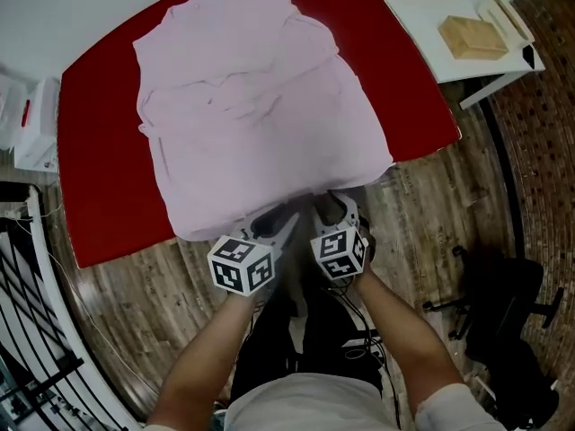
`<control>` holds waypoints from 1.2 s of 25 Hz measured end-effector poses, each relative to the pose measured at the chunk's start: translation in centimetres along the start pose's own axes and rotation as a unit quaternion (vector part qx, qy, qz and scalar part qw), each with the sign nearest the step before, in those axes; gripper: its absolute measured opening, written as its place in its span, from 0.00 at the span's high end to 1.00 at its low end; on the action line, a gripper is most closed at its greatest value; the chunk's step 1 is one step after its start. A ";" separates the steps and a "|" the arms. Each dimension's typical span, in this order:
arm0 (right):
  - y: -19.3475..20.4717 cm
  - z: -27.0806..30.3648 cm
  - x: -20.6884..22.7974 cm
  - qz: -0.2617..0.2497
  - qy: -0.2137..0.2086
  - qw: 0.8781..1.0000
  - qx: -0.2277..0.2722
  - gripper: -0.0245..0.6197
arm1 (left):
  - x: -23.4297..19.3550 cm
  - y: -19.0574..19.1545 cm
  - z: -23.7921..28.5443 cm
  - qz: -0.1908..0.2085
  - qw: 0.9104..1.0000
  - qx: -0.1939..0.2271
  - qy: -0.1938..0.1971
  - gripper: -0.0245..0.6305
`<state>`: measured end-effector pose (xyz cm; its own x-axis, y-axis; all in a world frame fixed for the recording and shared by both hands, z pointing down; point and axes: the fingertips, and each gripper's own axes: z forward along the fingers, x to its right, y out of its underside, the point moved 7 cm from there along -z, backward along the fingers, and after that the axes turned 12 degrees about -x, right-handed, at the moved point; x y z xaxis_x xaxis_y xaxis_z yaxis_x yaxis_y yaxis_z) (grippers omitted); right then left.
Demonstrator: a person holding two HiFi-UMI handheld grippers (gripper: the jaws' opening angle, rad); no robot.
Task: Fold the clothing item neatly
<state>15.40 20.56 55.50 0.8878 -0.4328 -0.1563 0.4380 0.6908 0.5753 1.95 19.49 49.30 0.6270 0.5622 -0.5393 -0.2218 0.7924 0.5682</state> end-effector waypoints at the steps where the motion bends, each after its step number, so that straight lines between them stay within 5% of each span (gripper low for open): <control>1: -0.1 0.6 -0.2 0.005 0.010 1.000 0.001 0.74 | 0.2 -0.6 0.5 0.001 1.000 -0.002 0.002 0.78; 6: -0.1 2.4 -0.1 0.038 0.060 0.997 -0.010 0.74 | 0.7 -2.1 1.8 0.012 1.000 -0.021 0.006 0.78; 8: -0.2 2.2 0.1 0.047 0.072 0.996 -0.019 0.92 | 0.6 -1.9 1.7 0.015 1.000 -0.026 0.004 0.78; 10: -0.1 1.7 0.0 0.055 0.072 0.996 -0.023 0.93 | 0.2 -1.4 1.3 0.013 0.999 -0.032 0.001 0.78; 18: 1.2 0.3 -1.7 0.049 0.096 0.994 -0.015 0.92 | -0.5 0.5 0.2 -0.002 0.999 -0.041 0.001 0.78; 21: 0.5 1.2 -1.8 0.063 0.095 0.993 -0.006 0.74 | -0.6 0.6 -0.2 0.003 0.999 -0.038 0.001 0.78; 27: -0.8 2.1 -1.2 0.094 0.132 0.987 -0.009 0.75 | -1.2 1.6 -1.1 0.001 0.999 -0.038 -0.008 0.78; 30: -1.0 2.2 -0.8 0.106 0.136 0.985 -0.017 0.89 | -1.5 1.8 -1.4 0.001 0.999 -0.039 -0.006 0.78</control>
<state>13.94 18.99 56.84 0.9626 -0.1092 -0.2481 0.2398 0.7698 0.5916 -0.43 20.44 50.23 0.6358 0.5610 -0.5301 -0.2803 0.8077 0.5186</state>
